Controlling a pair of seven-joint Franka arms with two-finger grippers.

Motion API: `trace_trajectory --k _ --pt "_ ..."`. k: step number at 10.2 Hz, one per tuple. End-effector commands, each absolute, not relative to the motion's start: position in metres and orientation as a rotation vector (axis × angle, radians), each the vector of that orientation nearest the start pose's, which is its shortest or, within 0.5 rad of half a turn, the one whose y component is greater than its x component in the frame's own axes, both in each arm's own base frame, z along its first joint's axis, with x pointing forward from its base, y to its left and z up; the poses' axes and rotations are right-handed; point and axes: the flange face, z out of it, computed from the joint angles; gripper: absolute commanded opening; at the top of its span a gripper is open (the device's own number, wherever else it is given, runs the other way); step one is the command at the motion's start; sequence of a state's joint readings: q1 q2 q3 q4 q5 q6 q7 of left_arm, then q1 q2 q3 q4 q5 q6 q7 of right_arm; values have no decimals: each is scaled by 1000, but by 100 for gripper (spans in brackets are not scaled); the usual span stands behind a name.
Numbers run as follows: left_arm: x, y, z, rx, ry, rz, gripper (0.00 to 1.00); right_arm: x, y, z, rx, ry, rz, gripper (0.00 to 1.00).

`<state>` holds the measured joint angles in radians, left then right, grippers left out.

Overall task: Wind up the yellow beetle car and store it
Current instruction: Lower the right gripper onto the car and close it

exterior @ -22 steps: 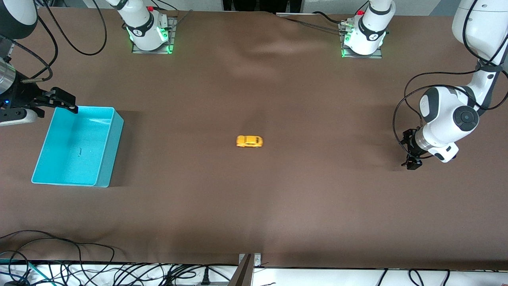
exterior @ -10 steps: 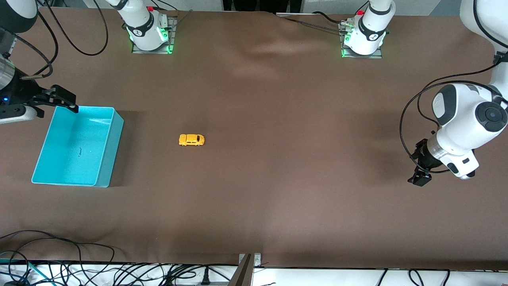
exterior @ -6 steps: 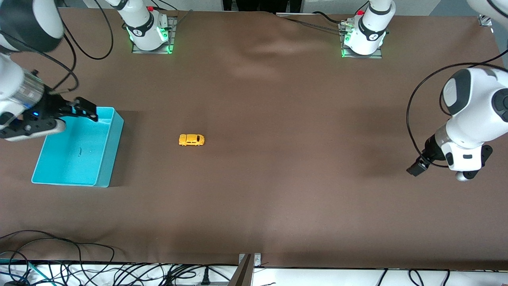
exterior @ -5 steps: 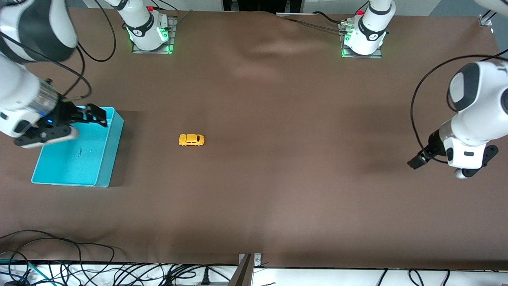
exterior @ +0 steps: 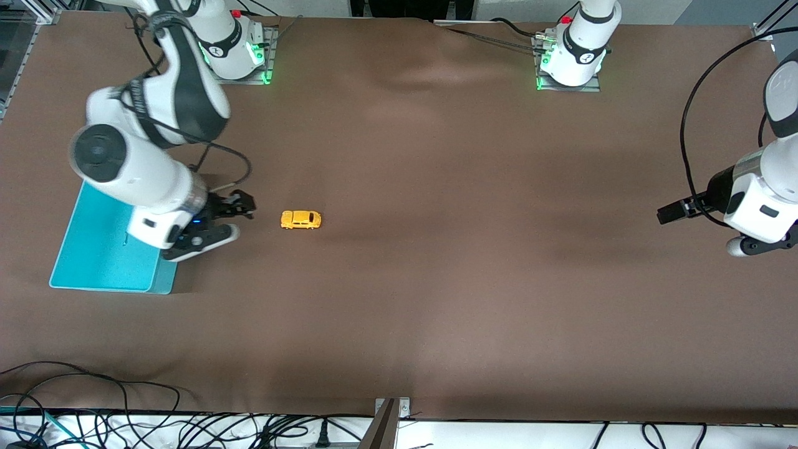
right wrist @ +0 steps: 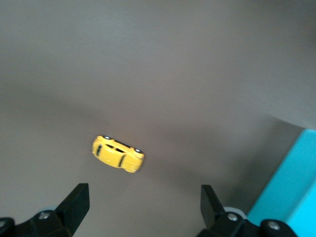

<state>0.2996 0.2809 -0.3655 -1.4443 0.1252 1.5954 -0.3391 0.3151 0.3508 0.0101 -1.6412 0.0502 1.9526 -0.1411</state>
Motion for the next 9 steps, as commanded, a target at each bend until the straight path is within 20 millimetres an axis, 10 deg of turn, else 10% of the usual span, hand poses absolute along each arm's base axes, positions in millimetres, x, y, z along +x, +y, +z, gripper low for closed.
trace_trajectory --k 1,9 --pt "627 0 538 -3086 -356 172 100 583 258 372 -2893 -915 47 100" --pt "628 9 525 -3106 -189 211 100 550 238 267 -2543 -1631 -160 100"
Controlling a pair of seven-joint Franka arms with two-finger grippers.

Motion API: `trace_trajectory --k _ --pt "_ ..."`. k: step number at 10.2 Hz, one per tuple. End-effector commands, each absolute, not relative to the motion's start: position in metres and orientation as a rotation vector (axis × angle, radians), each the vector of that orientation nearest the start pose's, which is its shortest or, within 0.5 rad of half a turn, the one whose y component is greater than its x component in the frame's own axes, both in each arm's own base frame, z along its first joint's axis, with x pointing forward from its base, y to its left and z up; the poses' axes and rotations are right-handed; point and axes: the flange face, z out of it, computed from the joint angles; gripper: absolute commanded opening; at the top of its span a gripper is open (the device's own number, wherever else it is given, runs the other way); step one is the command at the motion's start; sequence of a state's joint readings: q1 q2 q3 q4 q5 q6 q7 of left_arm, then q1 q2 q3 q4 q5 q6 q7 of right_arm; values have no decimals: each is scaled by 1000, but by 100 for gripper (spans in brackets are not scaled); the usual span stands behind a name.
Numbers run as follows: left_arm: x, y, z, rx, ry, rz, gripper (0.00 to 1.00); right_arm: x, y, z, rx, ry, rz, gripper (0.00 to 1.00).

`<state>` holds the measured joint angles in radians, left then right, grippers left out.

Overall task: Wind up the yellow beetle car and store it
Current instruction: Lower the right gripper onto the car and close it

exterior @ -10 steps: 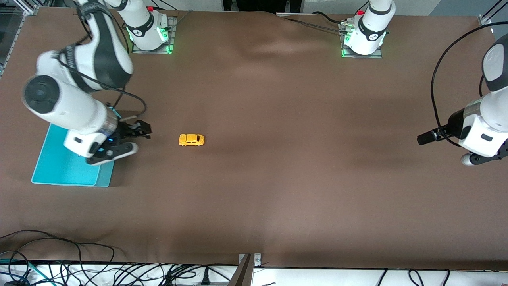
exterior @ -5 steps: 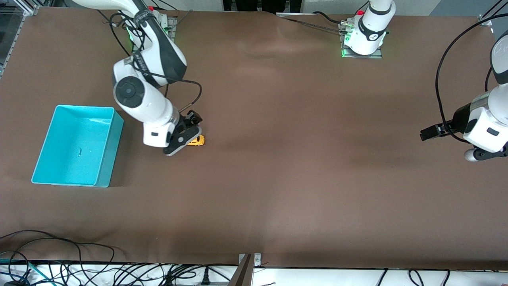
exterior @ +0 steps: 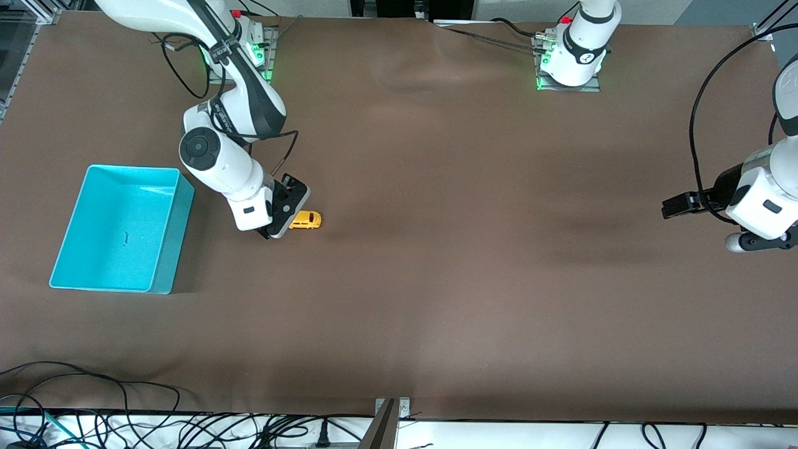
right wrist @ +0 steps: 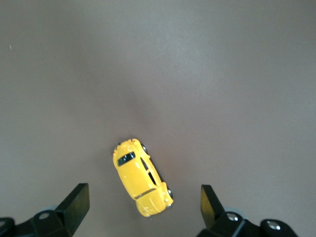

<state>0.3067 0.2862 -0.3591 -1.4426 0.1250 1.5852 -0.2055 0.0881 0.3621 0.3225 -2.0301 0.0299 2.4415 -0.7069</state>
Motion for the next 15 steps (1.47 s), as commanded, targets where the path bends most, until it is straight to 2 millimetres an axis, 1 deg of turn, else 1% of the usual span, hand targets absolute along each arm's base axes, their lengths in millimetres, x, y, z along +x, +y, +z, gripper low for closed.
trace_trajectory --k 1,3,5,6,8,11,12,14,15 --pt "628 9 525 -3107 -187 211 100 544 237 256 -2535 -1678 -197 100" --pt "628 10 526 -3111 -161 207 100 534 236 239 -2526 -1716 -216 100" --pt "628 15 526 -3113 -147 207 100 528 239 225 -2492 -1816 -221 100" --pt "627 17 526 -3118 -102 211 100 522 242 216 -2487 -1815 -204 100" --pt "627 23 526 -3120 -92 214 100 513 242 200 -2473 -1816 -244 100" --pt "626 26 524 -3120 -99 225 100 509 243 184 -2466 -1800 -253 100" --pt "626 26 524 -3120 -99 225 100 509 243 183 -2465 -1799 -256 96" --pt "626 26 522 -3119 -99 233 100 507 243 182 -2465 -1800 -251 70" --pt "625 26 522 -3118 -99 244 100 508 243 183 -2465 -1803 -253 45"
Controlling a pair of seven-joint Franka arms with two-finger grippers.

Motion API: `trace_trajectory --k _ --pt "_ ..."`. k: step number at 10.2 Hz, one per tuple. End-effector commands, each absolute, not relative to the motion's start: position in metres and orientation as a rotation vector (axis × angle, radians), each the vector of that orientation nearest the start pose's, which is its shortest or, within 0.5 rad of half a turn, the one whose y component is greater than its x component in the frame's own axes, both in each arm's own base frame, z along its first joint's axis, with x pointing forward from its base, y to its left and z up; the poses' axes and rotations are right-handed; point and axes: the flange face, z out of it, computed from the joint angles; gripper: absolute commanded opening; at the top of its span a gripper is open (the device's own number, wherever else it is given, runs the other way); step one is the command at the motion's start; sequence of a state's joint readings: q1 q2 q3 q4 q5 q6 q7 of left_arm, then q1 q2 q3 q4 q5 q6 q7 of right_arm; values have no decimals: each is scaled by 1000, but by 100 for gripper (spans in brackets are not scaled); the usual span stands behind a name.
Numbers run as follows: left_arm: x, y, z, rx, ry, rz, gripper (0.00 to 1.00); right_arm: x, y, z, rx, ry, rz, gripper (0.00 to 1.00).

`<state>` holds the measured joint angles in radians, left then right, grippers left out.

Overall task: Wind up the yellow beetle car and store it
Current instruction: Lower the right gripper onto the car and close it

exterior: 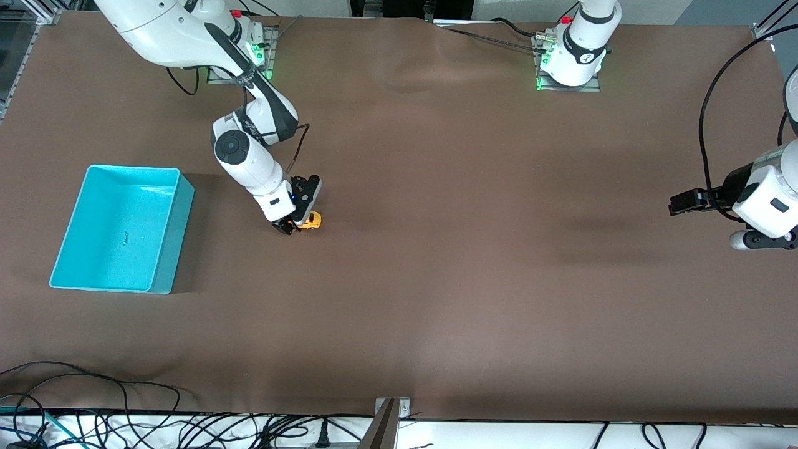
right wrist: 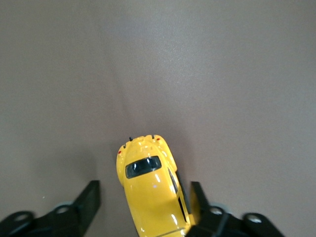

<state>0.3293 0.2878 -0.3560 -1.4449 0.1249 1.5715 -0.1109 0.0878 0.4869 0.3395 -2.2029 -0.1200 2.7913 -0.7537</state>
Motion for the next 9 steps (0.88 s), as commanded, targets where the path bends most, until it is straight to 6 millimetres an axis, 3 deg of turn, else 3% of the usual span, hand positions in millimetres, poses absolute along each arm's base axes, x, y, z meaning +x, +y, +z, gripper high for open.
trace_trajectory --k 1,3,9 --pt "625 26 521 -3117 -98 254 100 508 243 183 -2459 -1813 -255 24" --pt "625 26 520 -3117 -96 256 100 512 243 199 -2427 -1888 -287 0" --pt "625 26 519 -3118 -96 259 100 533 208 294 -2420 -2049 -192 0"
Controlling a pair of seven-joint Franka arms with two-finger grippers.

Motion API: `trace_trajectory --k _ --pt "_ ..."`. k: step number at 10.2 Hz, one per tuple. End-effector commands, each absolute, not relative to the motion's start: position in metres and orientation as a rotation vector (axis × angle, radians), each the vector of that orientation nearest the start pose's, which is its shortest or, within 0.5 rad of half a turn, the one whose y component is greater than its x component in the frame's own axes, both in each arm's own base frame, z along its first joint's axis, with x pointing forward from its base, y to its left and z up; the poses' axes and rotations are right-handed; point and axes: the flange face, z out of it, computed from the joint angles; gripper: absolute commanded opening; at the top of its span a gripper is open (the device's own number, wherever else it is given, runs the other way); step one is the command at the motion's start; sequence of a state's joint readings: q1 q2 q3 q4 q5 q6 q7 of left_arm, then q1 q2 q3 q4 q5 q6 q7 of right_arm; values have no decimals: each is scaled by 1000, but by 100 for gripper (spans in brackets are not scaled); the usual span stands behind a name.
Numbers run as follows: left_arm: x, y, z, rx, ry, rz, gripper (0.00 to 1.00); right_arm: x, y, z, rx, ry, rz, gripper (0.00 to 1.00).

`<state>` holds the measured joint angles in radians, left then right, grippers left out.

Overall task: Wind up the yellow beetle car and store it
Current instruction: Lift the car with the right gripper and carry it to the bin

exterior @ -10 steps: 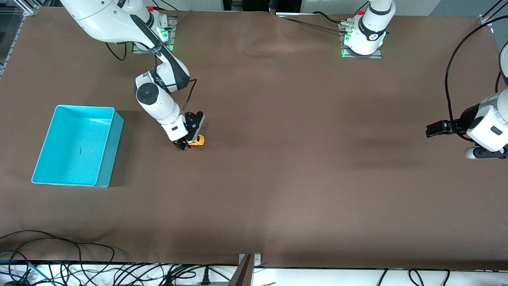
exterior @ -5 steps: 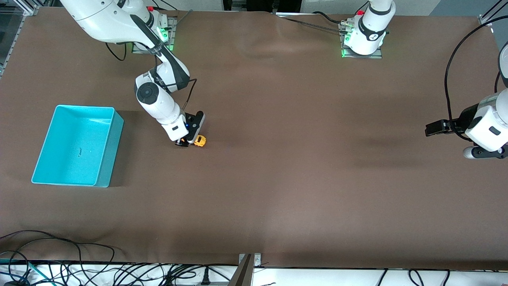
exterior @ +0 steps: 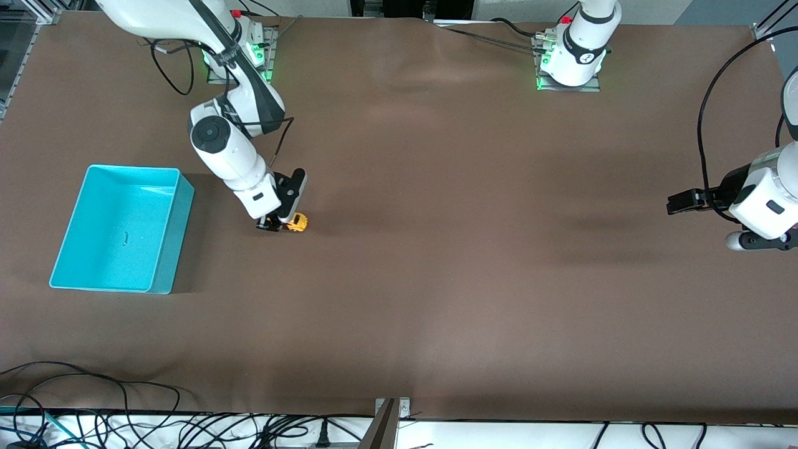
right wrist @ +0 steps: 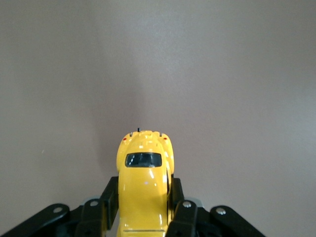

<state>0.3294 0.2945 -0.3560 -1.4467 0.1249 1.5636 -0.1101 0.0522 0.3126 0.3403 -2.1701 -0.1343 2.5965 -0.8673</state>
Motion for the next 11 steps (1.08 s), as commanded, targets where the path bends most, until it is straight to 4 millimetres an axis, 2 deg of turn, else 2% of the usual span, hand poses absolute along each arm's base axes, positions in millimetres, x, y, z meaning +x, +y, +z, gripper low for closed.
trace_trajectory --k 1,2,5,9,11 --pt "625 26 519 -3118 -96 259 100 533 199 308 -2398 -2086 -168 0" --pt "625 26 519 -3118 -96 259 100 533 188 320 -2356 -2140 -131 0" --pt "625 26 519 -3117 -98 259 100 549 129 340 -2173 -2235 -94 0" --pt "626 25 520 -3116 -98 254 100 564 30 366 -1881 -2372 -20 0" --pt "626 26 520 -3116 -101 254 100 562 -25 366 -1745 -2440 -18 0"
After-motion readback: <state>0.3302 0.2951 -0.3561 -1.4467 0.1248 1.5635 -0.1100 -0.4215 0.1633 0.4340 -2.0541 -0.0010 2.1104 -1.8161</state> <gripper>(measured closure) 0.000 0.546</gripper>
